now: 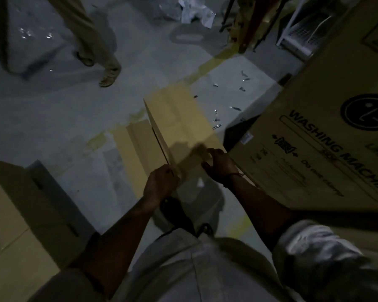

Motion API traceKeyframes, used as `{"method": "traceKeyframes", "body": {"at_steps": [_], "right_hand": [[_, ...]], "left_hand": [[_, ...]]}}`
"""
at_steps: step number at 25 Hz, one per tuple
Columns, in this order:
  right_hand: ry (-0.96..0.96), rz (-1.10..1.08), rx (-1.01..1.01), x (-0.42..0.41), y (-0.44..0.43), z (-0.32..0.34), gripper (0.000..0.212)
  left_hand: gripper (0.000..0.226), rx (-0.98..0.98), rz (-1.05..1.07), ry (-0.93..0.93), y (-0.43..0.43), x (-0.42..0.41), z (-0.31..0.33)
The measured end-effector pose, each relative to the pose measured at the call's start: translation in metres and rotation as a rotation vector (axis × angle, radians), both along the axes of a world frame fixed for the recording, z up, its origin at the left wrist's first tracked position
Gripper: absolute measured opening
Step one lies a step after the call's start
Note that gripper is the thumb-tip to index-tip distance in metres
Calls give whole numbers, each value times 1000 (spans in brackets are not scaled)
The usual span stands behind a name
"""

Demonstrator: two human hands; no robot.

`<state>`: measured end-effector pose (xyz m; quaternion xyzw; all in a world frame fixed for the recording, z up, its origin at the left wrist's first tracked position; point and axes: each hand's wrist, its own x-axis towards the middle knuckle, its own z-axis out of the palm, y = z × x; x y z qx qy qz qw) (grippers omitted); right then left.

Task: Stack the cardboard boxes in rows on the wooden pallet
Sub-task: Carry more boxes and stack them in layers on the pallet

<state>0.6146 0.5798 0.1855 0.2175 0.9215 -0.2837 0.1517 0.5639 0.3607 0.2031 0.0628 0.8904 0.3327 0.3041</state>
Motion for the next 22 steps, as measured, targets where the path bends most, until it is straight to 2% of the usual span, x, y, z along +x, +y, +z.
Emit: {"method": "traceKeyframes", "body": {"at_steps": [5,10,14,18,22], "right_hand": [[-26,-9,-13,-73,37,-17,62],[-84,34,35,-147,75,-43,61],[-134,148,59,-216,103,-95,65],[-209,221,84,-270,122,-148,78],[-188,304,146,-296,135,-179,81]], "left_hand": [[38,33,-2,81,17,-84,-26],[30,65,158,103,40,-151,-53],[24,-15,306,70,69,-192,-96],[34,-52,412,6,94,-212,-153],[51,-35,395,-8,117,-227,-193]]}}
